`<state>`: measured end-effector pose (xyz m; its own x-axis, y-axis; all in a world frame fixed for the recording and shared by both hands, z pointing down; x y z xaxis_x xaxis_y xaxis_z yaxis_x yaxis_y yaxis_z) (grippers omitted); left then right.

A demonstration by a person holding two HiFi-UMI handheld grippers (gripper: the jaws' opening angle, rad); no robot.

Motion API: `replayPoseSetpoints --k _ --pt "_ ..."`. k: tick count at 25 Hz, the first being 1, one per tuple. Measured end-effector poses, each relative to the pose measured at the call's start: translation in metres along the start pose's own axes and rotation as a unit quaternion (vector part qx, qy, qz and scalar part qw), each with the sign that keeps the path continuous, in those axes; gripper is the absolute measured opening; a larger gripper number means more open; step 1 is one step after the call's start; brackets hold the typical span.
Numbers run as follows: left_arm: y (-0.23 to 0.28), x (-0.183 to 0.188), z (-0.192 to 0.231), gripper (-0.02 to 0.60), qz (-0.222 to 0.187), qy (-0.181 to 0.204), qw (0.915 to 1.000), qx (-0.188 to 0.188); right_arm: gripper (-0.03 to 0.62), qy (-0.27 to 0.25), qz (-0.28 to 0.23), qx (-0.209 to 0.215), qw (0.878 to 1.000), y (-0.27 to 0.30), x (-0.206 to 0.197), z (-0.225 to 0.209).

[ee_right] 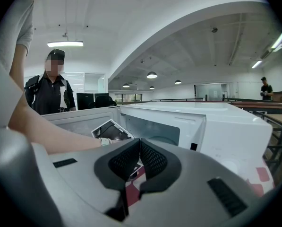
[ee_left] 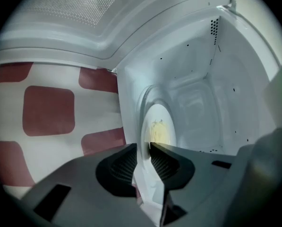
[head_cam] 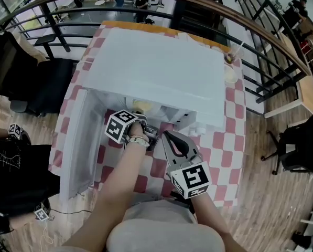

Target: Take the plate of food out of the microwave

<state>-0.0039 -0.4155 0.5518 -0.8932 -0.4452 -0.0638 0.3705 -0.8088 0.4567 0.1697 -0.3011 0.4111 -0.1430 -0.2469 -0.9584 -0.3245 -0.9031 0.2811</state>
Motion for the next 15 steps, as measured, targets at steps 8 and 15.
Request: replayPoseSetpoints --k 8,15 --pt "-0.0025 0.0053 -0.0024 0.052 0.010 -0.021 0.9997 -0.009 0.026 0.003 -0.003 -0.002 1.000 0.0008 0.0016 0.0009" --pt "-0.0099 0.0041 -0.0002 0.041 0.014 -0.028 0.9991 -0.030 0.027 0.002 -0.006 0.000 1.000 0.0002 0.0018 0.0040"
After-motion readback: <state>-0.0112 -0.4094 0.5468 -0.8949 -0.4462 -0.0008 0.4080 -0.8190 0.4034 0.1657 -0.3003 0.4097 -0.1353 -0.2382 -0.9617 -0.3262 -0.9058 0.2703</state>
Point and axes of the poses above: the fingertips, and each gripper's own axes: y forward along the fingers, z to its left, x out of its top, the point moved 10 cm from there along -y, backward along the fingers, and after that the axes turned 14 degrees about -x, right-handed, at the moved point
